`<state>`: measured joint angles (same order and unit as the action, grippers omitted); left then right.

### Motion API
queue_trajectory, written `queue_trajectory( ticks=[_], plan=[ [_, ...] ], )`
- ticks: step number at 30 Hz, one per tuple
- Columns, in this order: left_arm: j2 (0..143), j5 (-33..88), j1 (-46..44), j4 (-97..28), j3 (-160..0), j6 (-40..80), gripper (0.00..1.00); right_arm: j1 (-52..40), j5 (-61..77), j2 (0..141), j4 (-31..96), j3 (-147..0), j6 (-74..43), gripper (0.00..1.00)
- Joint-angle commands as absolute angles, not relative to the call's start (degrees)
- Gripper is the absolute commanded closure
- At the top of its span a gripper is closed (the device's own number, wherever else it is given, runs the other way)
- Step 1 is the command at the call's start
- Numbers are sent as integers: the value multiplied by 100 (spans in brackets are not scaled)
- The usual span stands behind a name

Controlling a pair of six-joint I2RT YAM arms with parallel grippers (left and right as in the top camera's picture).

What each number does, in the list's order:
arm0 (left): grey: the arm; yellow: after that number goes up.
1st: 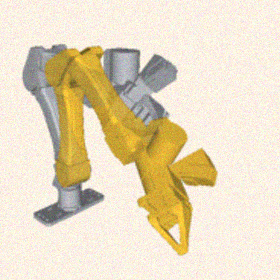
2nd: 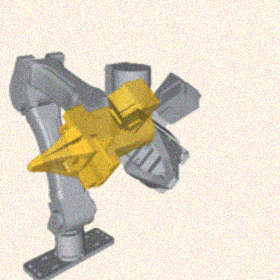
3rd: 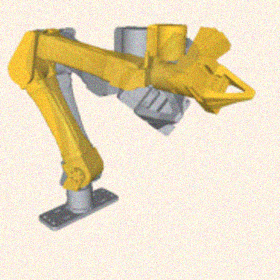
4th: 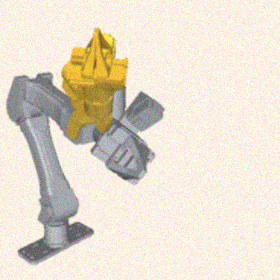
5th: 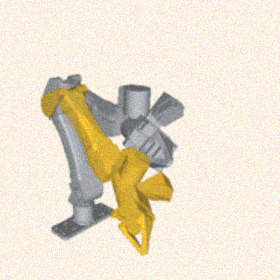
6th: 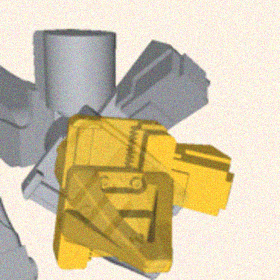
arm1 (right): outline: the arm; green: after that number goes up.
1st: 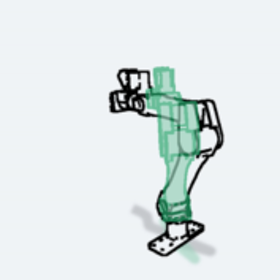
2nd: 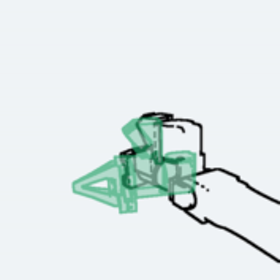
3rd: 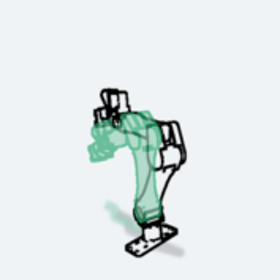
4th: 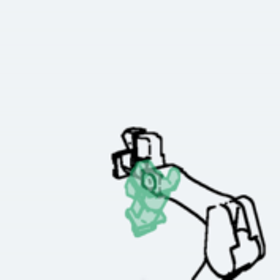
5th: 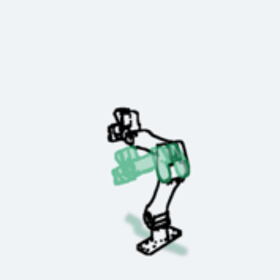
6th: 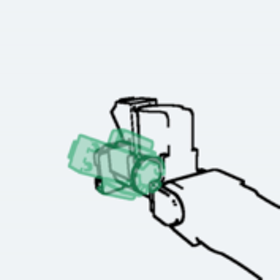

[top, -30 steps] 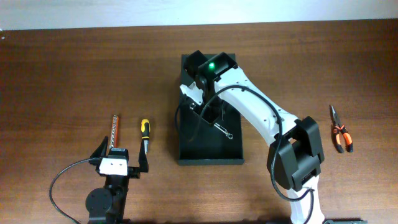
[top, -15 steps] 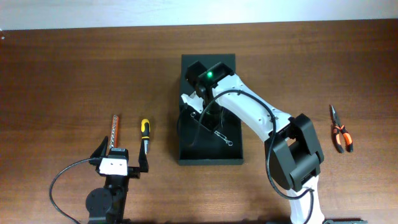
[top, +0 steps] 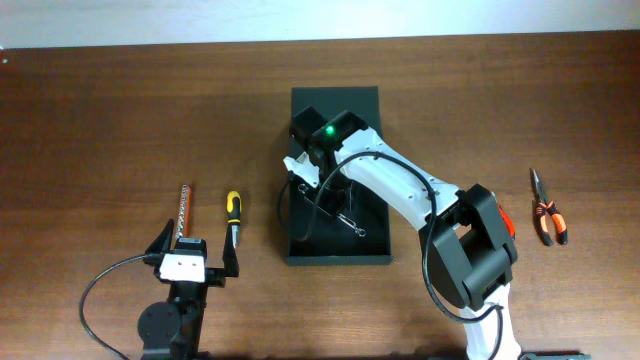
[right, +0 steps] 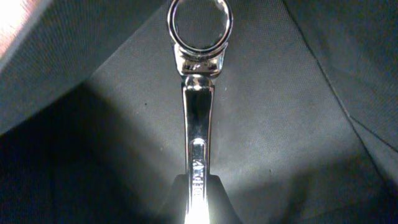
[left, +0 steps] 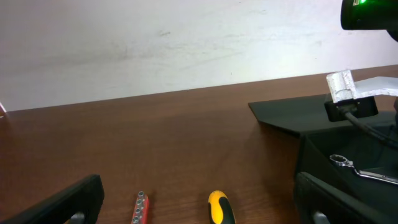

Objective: Pack container
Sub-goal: 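Lower the wrench into the box and open the right gripper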

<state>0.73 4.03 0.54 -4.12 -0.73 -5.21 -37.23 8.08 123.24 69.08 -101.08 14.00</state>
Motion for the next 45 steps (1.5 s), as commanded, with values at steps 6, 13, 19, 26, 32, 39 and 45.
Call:
queue_trajectory(
  ticks=[6,13,19,26,32,39,45],
  plan=[
    [34,362,91,-436,-49,-635,1,-3752,884,12317,6589,-9620,1457,96],
    [34,362,91,-436,-49,-633,1,-3750,880,12317,6440,-9317,1457,96],
    [34,362,91,-436,-49,-633,1,-3750,880,12317,6335,-9317,1457,85],
    [34,360,93,-436,-49,-633,1,-3747,788,12315,6344,-9345,1452,55],
    [34,360,91,-436,-49,-635,1,-3710,596,12315,6963,-10033,1260,36],
    [34,362,91,-436,-49,-633,1,-3524,550,12311,8444,-12276,1160,10],
    [34,362,93,-436,-49,-633,1,-3166,346,12311,9738,-14540,939,1]
  ],
)
